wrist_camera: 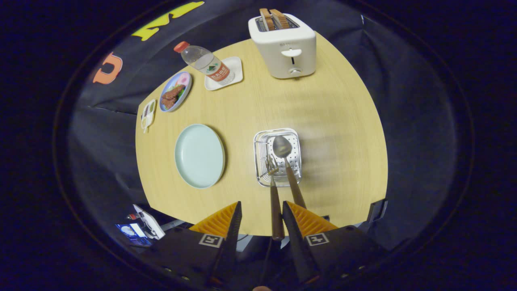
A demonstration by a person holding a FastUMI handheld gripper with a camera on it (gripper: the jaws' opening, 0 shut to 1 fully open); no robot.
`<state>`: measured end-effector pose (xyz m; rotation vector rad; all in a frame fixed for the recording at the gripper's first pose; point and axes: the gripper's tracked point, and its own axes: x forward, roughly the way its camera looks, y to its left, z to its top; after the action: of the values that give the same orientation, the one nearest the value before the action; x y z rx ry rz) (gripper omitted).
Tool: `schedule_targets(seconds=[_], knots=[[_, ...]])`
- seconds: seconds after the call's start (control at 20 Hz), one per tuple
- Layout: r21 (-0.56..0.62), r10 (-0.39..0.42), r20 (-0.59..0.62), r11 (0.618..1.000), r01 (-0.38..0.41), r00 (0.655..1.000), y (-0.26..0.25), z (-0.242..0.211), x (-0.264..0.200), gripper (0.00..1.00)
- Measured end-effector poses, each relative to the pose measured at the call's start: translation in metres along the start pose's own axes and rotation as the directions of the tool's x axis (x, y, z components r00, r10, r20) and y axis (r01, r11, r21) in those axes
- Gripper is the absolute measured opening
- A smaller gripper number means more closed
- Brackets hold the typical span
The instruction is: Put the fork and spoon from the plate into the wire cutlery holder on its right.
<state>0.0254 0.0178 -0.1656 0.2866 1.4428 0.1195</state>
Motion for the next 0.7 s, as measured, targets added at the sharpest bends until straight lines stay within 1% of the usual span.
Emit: schedule_targets(seconds=[0.1, 0.15, 0.2, 0.25, 0.35, 0.4, 0.55, 0.65, 0.7], knots=[[-0.033, 0.005, 0.070, 0.999, -0.003, 0.998, 0.006, 0.010, -0.008, 0.72], [-0.050, 0.002, 0.113, 0.999, 0.004, 0.994, 0.007, 0.016, -0.013, 0.76], [-0.066, -0.002, 0.162, 0.998, 0.013, 0.987, 0.010, 0.023, -0.019, 0.82], [-0.081, 0.000, 0.208, 0.997, 0.018, 0.978, 0.013, 0.029, -0.024, 0.86], [-0.107, 0.011, 0.286, 0.994, 0.020, 0.958, 0.026, 0.036, -0.035, 0.88], [-0.122, 0.018, 0.325, 0.992, 0.023, 0.945, 0.030, 0.038, -0.042, 0.90], [-0.152, 0.056, 0.443, 0.988, 0.013, 0.895, 0.041, 0.046, -0.069, 0.91], [-0.165, 0.097, 0.533, 0.986, -0.009, 0.841, 0.055, 0.050, -0.092, 0.93], [-0.178, 0.117, 0.585, 0.984, -0.014, 0.803, 0.061, 0.052, -0.101, 0.94]])
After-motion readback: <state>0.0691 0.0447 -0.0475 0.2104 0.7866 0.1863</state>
